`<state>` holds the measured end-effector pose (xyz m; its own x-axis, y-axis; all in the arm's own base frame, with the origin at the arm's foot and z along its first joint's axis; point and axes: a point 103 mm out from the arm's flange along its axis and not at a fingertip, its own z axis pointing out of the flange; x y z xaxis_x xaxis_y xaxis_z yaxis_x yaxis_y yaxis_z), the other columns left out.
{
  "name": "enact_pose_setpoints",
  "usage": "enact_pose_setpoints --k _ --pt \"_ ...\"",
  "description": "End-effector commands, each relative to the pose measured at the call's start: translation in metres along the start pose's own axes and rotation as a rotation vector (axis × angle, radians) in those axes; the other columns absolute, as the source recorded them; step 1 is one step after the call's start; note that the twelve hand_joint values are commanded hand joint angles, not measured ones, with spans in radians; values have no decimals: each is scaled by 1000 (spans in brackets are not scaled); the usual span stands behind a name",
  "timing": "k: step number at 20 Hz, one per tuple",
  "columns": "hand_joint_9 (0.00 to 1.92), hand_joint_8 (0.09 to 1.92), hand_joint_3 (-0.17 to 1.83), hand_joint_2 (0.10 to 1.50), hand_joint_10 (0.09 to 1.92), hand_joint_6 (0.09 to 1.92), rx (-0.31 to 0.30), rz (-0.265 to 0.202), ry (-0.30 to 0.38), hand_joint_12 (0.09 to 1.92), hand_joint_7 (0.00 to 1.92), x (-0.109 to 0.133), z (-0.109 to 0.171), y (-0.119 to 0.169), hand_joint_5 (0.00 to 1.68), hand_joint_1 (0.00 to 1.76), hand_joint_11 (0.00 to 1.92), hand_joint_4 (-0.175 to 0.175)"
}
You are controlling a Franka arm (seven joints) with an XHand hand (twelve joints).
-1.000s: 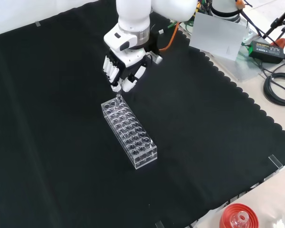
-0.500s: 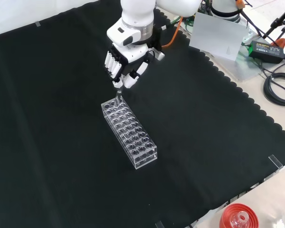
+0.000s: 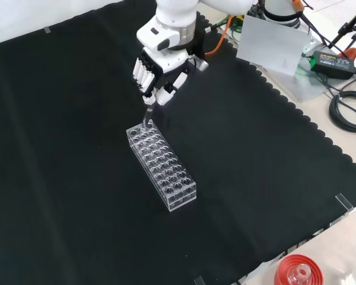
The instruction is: Pick up the test tube.
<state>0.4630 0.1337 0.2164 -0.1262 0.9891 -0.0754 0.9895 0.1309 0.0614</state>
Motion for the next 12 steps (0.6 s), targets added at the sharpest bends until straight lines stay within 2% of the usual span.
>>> enact_pose_setpoints --k 1,12 --pt "1106 884 102 1018 656 884 -25 -10 -19 926 1104 6 -29 -15 1049 1277 1114 -175" --pt "1109 877 145 995 678 878 -34 -30 -37 899 1110 14 -50 -42 1055 1278 1154 -175"
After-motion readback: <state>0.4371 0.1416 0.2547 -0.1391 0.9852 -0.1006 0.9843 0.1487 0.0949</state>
